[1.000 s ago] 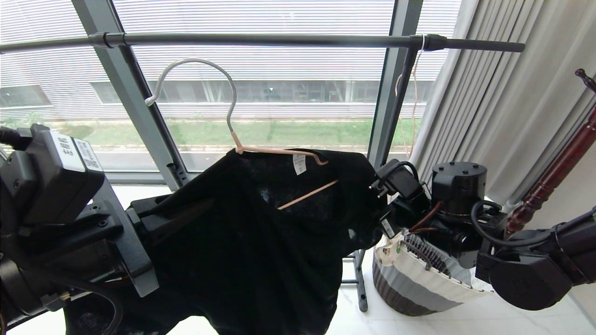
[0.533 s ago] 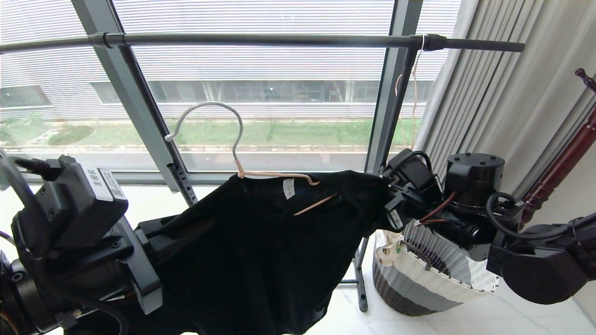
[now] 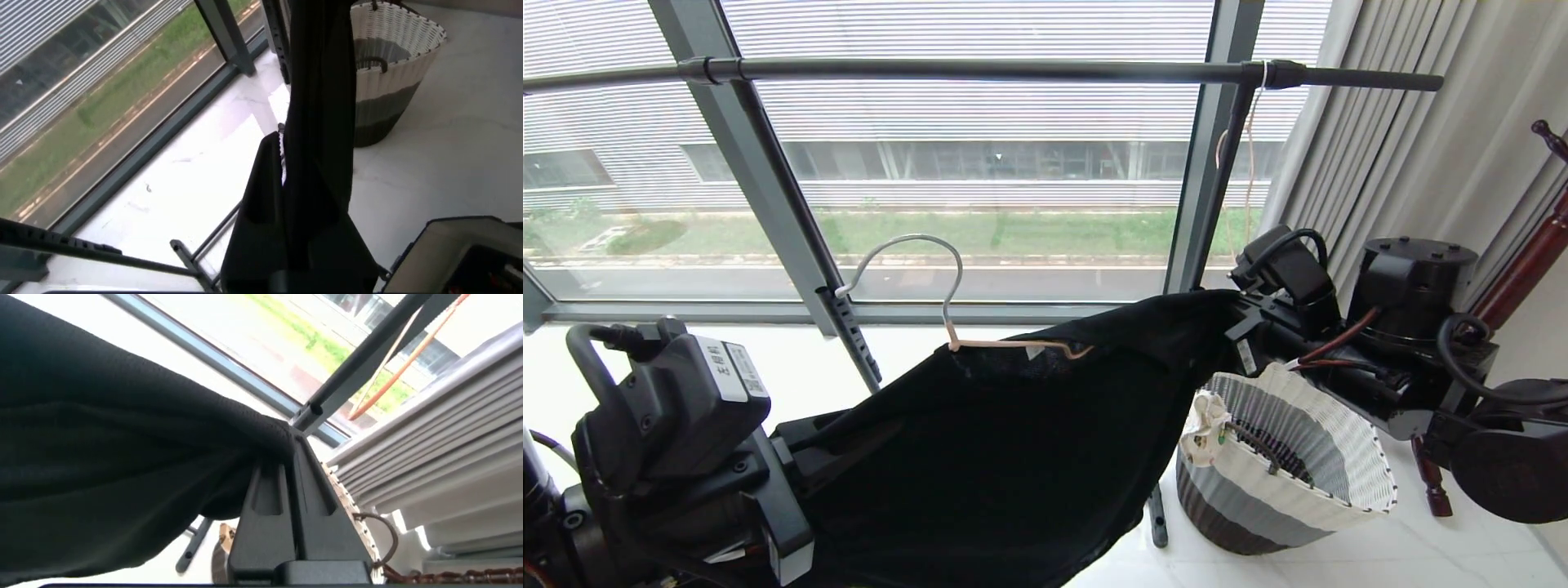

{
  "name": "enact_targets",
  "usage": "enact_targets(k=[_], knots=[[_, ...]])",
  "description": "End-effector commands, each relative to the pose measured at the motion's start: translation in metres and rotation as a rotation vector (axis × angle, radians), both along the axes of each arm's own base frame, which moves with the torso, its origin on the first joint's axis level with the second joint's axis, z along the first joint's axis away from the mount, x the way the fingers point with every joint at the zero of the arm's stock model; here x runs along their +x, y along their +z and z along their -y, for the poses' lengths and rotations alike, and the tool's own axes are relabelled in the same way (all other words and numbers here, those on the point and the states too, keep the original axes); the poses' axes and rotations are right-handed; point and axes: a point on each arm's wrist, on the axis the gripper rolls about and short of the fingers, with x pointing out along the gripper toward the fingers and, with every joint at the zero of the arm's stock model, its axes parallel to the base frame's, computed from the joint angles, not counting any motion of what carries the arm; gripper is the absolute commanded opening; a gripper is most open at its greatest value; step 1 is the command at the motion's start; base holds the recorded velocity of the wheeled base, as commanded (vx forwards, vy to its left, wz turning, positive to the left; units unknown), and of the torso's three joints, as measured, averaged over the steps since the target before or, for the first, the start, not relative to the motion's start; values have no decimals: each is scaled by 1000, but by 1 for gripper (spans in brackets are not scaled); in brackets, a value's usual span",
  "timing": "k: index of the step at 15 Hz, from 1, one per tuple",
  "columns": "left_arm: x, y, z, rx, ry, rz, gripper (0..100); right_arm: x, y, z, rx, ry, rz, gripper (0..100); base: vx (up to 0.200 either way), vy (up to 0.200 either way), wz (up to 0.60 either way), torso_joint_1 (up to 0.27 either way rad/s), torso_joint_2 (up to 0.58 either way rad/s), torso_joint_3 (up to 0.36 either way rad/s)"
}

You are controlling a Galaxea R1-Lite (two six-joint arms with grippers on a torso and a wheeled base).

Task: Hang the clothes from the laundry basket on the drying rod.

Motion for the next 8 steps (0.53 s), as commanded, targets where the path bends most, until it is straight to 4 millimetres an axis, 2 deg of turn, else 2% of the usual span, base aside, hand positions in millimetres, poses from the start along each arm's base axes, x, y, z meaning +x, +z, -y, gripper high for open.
enact_targets(k=[1,5,6,8], knots=[[-1,5,3,-9,-20,15,0,-1,1,1,1,0,1,0,0,0,0,0,0,0],[-1,13,7,-25,-41,39,0,4,-9,-3,-11,-2,-28,0,0,0,0,0,0,0],[-1,13,7,-26,-41,40,0,4,-9,-3,-10,-3,-28,100,0,0,0,0,0,0],[-1,18,7,-40,-37,52,0,0,-11,0,-15,-3,-36,100,0,0,0,0,0,0]])
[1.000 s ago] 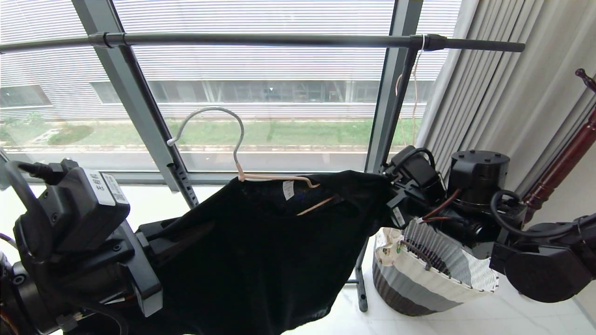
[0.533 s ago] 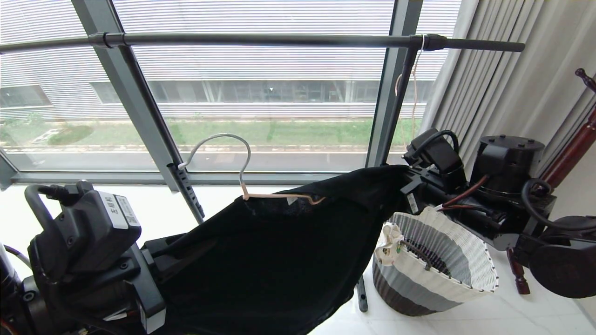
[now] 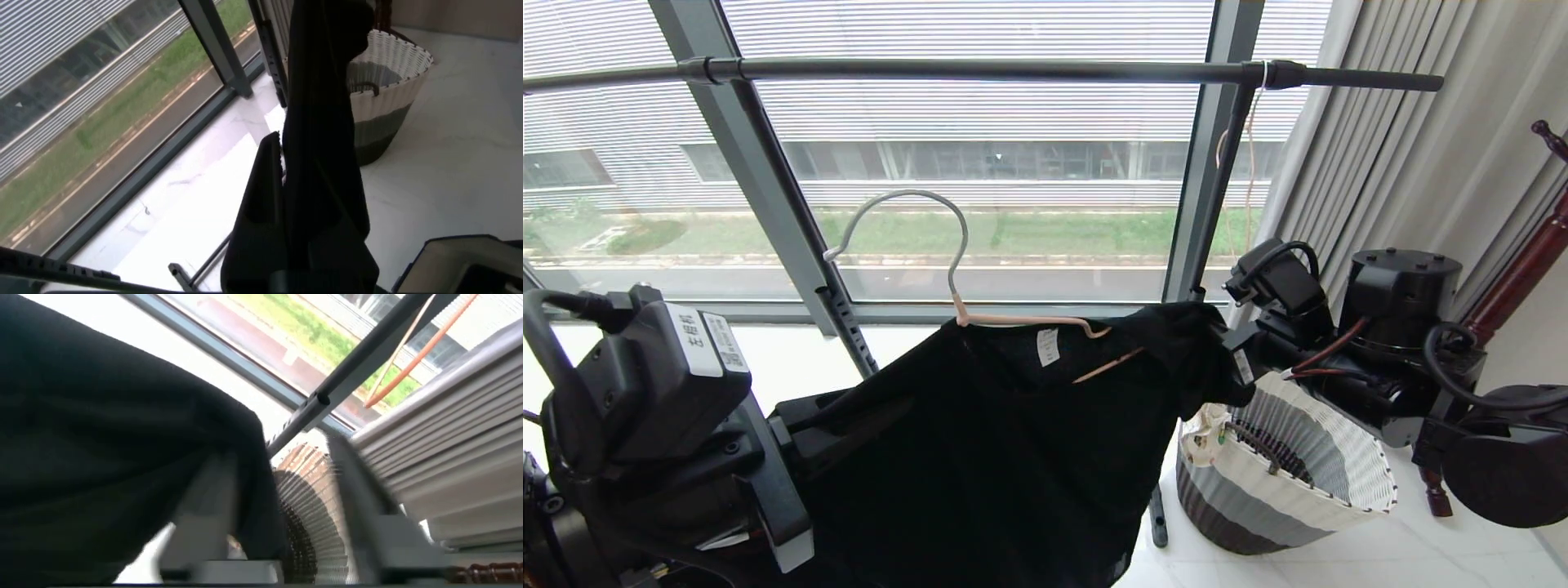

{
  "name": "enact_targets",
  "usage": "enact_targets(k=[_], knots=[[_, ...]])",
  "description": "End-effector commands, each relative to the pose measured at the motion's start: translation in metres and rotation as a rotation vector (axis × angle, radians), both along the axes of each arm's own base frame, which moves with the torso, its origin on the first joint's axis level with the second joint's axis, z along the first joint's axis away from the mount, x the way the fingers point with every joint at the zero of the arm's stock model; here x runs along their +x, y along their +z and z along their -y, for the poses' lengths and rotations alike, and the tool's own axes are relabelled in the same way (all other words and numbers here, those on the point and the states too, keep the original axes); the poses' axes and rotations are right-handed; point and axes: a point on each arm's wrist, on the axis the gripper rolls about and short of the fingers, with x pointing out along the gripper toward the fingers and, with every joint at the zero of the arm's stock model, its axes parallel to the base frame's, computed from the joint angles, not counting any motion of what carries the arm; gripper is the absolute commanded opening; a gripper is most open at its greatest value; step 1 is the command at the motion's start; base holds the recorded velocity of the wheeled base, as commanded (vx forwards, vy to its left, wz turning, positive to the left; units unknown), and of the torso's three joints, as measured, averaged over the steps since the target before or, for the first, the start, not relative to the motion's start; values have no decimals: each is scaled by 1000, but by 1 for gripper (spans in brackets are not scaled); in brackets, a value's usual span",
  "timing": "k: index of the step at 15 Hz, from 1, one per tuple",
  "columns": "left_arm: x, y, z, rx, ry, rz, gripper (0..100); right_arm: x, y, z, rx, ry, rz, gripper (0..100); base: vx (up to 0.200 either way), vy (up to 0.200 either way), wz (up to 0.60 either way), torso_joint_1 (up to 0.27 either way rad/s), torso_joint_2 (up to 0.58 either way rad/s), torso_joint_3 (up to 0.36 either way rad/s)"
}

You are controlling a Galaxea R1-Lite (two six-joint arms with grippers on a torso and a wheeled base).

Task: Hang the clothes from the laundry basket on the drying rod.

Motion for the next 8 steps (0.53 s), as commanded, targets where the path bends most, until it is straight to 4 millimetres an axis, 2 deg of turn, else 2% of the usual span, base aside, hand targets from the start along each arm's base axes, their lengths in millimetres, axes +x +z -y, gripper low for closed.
enact_targets(k=[1,4,5,6,8], knots=[[2,7,0,-14,11,18,0,-11,-6,8,-18,4,-26,100,0,0,0,0,0,0],[4,12,1,-23,14,32,0,-43,-21,29,-59,40,-95,100,0,0,0,0,0,0],[4,12,1,-26,15,30,0,-54,-19,35,-52,82,-99,100,0,0,0,0,0,0],[4,11,1,-34,17,15,0,-61,-13,40,-44,115,-98,100,0,0,0,0,0,0],[5,7,3,-27,11,-5,0,-74,12,47,-37,209,-102,100,0,0,0,0,0,0]])
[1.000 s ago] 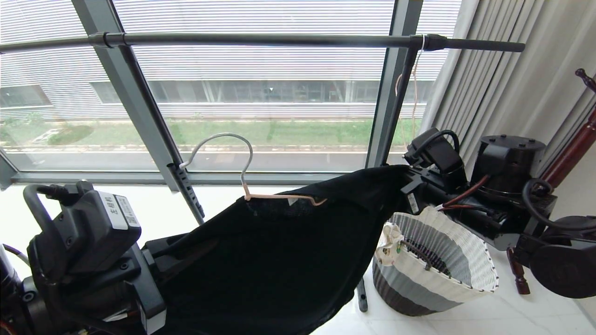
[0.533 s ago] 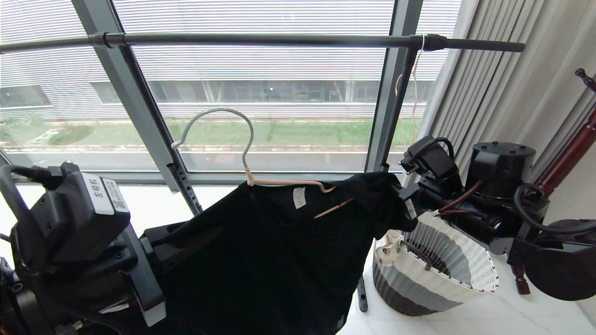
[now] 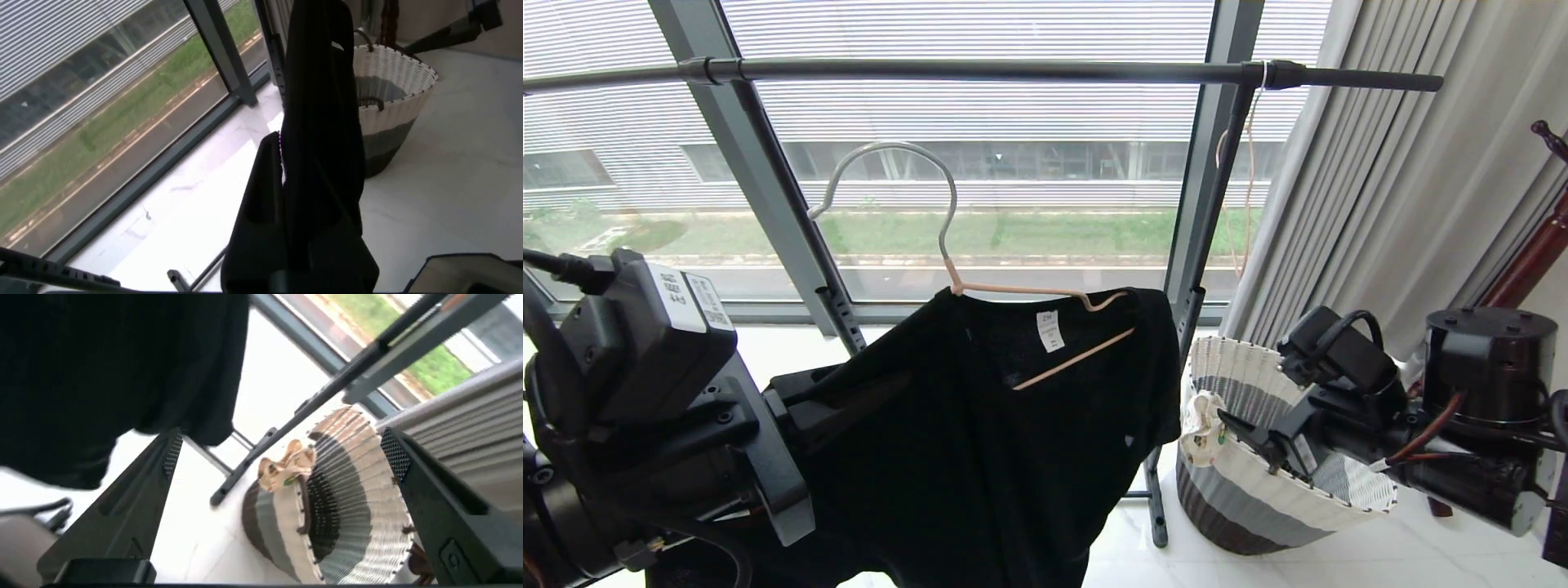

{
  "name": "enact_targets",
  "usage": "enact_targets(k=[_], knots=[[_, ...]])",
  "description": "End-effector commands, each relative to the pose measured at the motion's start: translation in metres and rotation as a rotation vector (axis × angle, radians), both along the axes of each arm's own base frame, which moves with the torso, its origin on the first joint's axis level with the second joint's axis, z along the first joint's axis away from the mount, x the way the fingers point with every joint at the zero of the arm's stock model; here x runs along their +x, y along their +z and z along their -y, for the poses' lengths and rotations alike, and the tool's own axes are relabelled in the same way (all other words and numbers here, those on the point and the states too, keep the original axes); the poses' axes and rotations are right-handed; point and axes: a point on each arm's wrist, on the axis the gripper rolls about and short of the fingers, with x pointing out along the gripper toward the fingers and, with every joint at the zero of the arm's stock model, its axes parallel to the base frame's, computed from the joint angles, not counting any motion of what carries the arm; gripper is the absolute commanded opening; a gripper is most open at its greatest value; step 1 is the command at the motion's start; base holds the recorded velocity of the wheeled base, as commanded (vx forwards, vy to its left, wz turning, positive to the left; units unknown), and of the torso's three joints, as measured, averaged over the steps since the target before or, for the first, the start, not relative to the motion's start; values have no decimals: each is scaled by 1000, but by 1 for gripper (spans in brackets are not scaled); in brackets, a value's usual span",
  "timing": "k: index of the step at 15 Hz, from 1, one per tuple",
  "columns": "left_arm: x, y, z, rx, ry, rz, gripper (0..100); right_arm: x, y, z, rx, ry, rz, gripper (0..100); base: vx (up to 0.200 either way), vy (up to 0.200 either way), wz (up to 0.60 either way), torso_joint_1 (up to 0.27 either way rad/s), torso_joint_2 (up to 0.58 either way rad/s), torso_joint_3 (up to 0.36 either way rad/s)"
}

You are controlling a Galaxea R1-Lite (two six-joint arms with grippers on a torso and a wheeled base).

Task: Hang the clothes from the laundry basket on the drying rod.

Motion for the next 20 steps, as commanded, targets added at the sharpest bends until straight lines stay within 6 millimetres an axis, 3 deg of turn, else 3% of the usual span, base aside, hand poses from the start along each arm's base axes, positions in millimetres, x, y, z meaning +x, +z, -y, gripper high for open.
enact_targets(k=[1,3,6,9,12,20], knots=[[4,-7,4,17,-7,-32,0,-21,45,12,47,97,49,100,0,0,0,0,0,0],[7,-12,11,34,-33,-58,0,-30,78,16,9,217,49,100,0,0,0,0,0,0],[0,-28,31,83,-152,-109,0,-37,94,9,-66,380,89,100,0,0,0,0,0,0],[-11,-35,54,119,-283,-133,0,-62,93,-11,-121,556,17,100,0,0,0,0,0,0],[-23,-34,66,126,-366,-125,0,-75,89,-22,-159,641,-37,100,0,0,0,0,0,0],[-27,-30,68,131,-394,-85,0,-72,65,-33,-214,653,-179,100,0,0,0,0,0,0]])
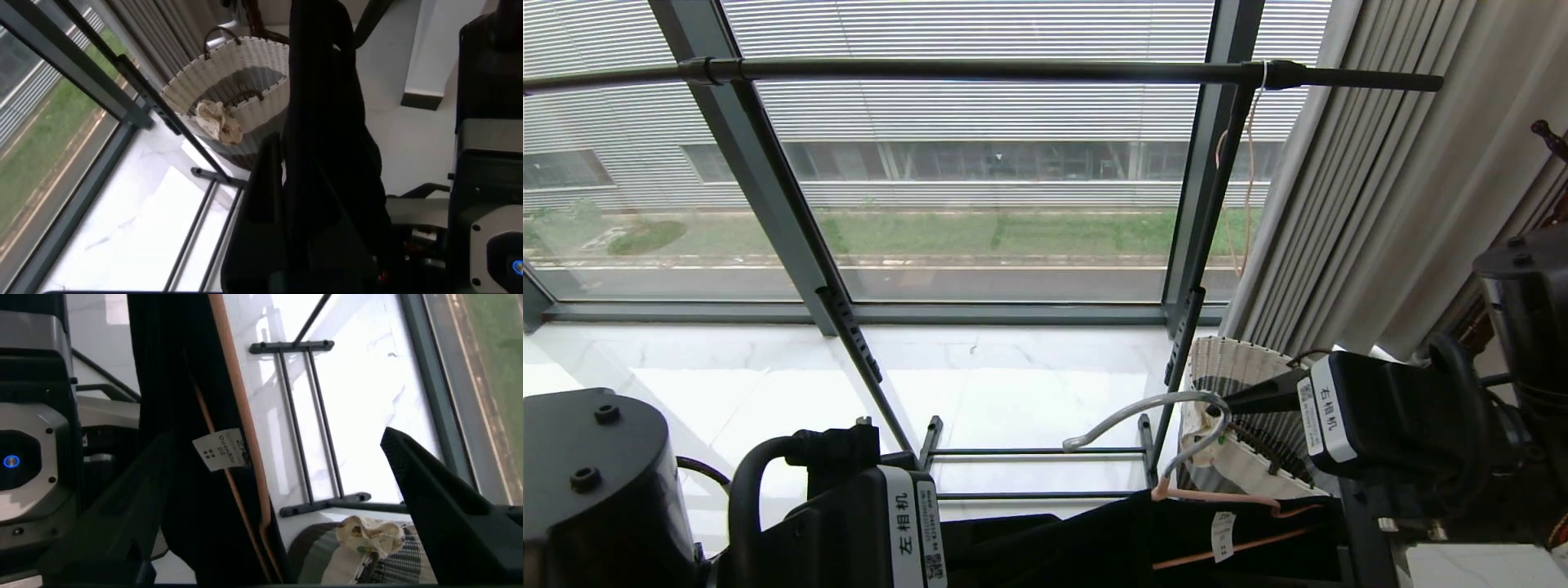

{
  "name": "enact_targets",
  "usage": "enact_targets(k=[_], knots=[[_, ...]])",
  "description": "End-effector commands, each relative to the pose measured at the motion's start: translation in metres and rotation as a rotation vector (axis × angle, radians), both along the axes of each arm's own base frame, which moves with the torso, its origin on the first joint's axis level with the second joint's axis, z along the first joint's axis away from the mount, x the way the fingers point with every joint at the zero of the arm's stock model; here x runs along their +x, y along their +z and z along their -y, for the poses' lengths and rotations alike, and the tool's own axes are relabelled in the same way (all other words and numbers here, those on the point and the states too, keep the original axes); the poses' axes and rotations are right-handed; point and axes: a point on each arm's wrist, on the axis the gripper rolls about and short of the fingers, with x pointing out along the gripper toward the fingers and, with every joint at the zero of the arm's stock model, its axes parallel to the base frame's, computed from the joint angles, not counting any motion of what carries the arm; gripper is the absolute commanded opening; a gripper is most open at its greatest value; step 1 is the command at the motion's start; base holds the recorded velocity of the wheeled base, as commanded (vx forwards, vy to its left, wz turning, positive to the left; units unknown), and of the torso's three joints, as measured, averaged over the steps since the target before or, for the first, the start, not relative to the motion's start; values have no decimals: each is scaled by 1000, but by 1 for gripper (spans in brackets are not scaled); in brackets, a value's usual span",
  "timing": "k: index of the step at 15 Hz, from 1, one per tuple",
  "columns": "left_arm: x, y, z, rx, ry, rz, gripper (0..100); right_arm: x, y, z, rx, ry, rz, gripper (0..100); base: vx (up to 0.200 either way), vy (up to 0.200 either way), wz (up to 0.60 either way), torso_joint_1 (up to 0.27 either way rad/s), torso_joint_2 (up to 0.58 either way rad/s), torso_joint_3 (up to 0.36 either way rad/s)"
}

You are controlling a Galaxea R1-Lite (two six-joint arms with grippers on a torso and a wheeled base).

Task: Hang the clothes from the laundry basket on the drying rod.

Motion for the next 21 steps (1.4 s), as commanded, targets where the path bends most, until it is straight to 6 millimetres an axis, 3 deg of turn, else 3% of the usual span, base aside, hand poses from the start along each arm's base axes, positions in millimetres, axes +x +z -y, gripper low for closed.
enact_targets(k=[1,15,16,21], knots=[[-2,2,0,-8,-6,6,0,5,-9,-1,-23,-25,-37,100,0,0,0,0,0,0],[-5,12,6,-46,-49,83,0,9,-23,3,-28,-75,-91,100,0,0,0,0,0,0],[-5,12,6,-46,-49,83,0,9,-23,2,-17,-76,-82,0,0,0,0,0,0,0],[-5,9,5,-37,-49,78,0,11,-20,4,1,-90,-68,0,0,0,0,0,0,0]])
